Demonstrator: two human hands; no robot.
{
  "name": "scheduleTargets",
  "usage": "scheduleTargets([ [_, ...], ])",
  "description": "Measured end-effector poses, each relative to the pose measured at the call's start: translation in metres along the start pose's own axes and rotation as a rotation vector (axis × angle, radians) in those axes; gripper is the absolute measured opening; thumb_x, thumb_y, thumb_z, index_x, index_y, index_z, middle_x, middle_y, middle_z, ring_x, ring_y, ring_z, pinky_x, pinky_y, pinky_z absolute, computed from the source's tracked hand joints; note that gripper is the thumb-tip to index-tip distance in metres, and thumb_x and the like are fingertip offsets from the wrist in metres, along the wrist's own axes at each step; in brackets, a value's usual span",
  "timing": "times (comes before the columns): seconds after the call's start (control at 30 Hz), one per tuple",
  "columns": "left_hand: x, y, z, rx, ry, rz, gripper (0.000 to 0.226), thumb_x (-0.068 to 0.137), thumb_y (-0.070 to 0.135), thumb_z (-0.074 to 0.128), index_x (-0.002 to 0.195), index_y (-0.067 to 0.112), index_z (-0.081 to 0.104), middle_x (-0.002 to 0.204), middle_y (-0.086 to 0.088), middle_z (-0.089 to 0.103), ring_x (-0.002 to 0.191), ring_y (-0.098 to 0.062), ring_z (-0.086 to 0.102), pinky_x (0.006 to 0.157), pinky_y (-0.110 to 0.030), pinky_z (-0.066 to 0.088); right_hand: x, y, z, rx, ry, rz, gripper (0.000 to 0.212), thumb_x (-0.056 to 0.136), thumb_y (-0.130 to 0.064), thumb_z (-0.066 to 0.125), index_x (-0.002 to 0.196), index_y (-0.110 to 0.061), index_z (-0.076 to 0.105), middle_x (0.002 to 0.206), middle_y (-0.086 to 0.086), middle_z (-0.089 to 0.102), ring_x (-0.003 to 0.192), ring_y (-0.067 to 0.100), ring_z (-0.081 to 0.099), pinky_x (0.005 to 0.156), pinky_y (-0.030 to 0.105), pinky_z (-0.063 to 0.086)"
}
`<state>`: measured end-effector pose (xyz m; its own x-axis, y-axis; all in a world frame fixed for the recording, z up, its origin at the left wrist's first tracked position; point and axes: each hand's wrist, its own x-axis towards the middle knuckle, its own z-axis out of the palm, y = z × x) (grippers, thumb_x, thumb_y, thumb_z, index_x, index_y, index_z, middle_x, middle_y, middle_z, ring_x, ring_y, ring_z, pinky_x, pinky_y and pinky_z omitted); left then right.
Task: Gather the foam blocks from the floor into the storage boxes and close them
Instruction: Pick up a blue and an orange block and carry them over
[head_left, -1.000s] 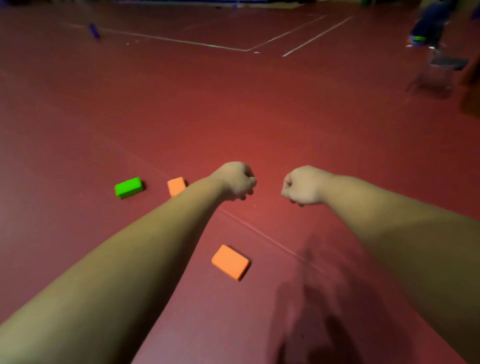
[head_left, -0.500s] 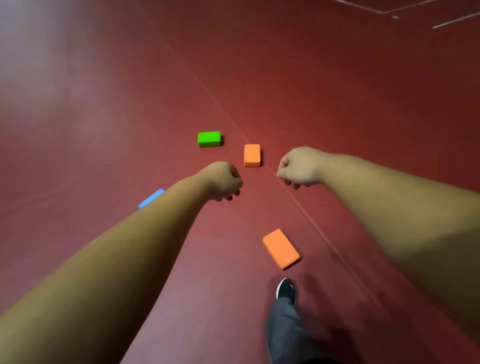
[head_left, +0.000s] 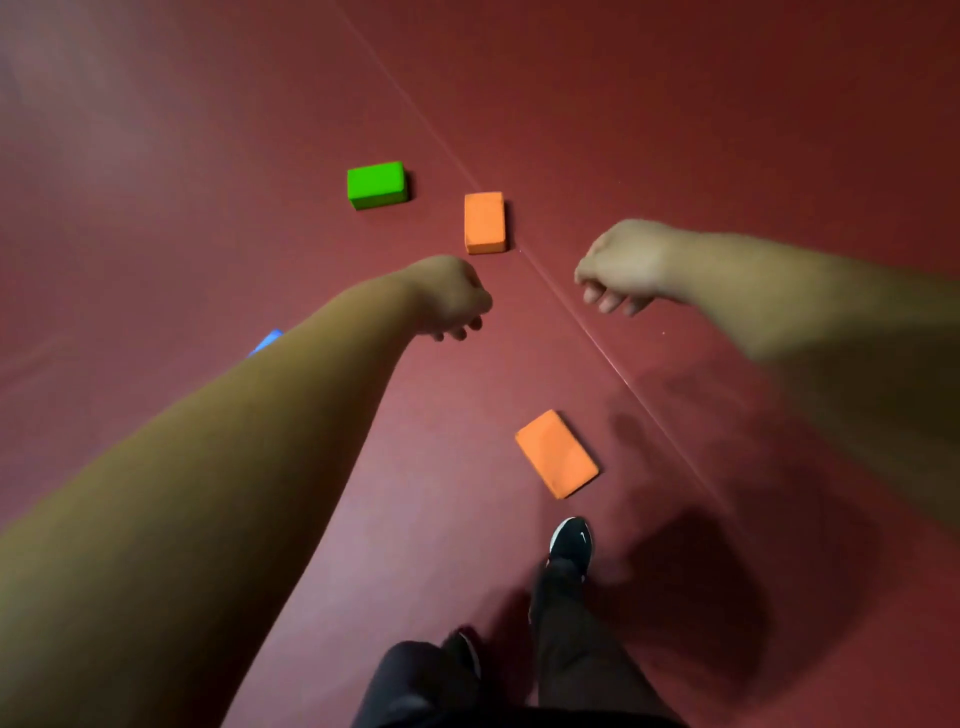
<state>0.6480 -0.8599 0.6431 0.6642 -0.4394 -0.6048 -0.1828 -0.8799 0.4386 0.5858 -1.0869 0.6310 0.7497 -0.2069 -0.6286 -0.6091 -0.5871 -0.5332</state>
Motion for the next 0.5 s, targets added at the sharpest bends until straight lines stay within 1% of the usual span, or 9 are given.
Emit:
scheduleTargets([
  [0.03,0.014,0.003,0.004,-0.021,-0.028,-0.002,0.025,0.103,0.021,0.051,0.114,0.005,0.067,0.1,-0.004,0.077,0.083,-0.021,0.076,0.074,-0.041,0.064,0.014,0.008,-0.004,0.018,0.002,0.024,0.025,0.099,-0.022,0.055,0.113,-0.006,0.069,0.091,0.003,0.076,0.071,0.018,0.071,0.061,0.032,0.053],
  [0.1,0.041,0.003,0.016,-0.015,-0.104,-0.005,0.026,0.104,0.02,0.05,0.117,0.003,0.066,0.102,-0.004,0.076,0.085,-0.02,0.076,0.076,-0.042,0.064,0.04,0.024,-0.002,0.064,-0.012,0.077,0.024,0.099,-0.022,0.055,0.113,-0.008,0.068,0.092,0.003,0.075,0.073,0.019,0.071,0.062,0.031,0.052],
  [0.2,0.09,-0.014,0.047,0.034,-0.205,-0.018,0.027,0.104,0.022,0.051,0.114,0.004,0.068,0.104,-0.004,0.077,0.09,-0.023,0.077,0.083,-0.046,0.064,0.079,0.051,0.022,0.142,-0.041,0.156,0.019,0.1,-0.025,0.052,0.11,-0.015,0.065,0.095,0.003,0.074,0.072,0.017,0.069,0.06,0.028,0.051],
  [0.27,0.123,-0.036,0.078,0.001,-0.267,-0.054,0.026,0.103,0.022,0.053,0.112,0.003,0.069,0.104,-0.006,0.078,0.089,-0.027,0.077,0.08,-0.044,0.064,0.105,0.074,0.049,0.188,-0.067,0.202,0.019,0.101,-0.025,0.052,0.111,-0.015,0.064,0.092,0.002,0.073,0.071,0.016,0.068,0.061,0.028,0.05],
  [0.4,0.182,-0.091,0.158,-0.115,-0.401,-0.178,0.028,0.106,0.022,0.052,0.116,-0.001,0.063,0.106,-0.01,0.076,0.08,-0.023,0.073,0.074,-0.039,0.059,0.156,0.136,0.123,0.263,-0.075,0.314,0.018,0.1,-0.024,0.051,0.11,-0.016,0.064,0.088,0.001,0.071,0.069,0.016,0.066,0.063,0.028,0.049],
  [0.47,0.209,-0.122,0.199,-0.107,-0.454,-0.221,0.03,0.106,0.019,0.05,0.118,-0.005,0.064,0.106,-0.011,0.075,0.078,-0.024,0.072,0.072,-0.037,0.057,0.179,0.17,0.163,0.305,-0.078,0.377,0.014,0.101,-0.024,0.051,0.108,-0.018,0.062,0.09,0.004,0.071,0.07,0.017,0.066,0.064,0.029,0.05],
  [0.5,0.223,-0.136,0.22,-0.086,-0.472,-0.225,0.03,0.105,0.017,0.049,0.117,-0.007,0.064,0.106,-0.011,0.075,0.08,-0.026,0.073,0.072,-0.038,0.058,0.19,0.187,0.184,0.321,-0.075,0.407,0.012,0.1,-0.023,0.054,0.105,-0.018,0.063,0.091,0.006,0.073,0.071,0.019,0.067,0.065,0.03,0.052],
])
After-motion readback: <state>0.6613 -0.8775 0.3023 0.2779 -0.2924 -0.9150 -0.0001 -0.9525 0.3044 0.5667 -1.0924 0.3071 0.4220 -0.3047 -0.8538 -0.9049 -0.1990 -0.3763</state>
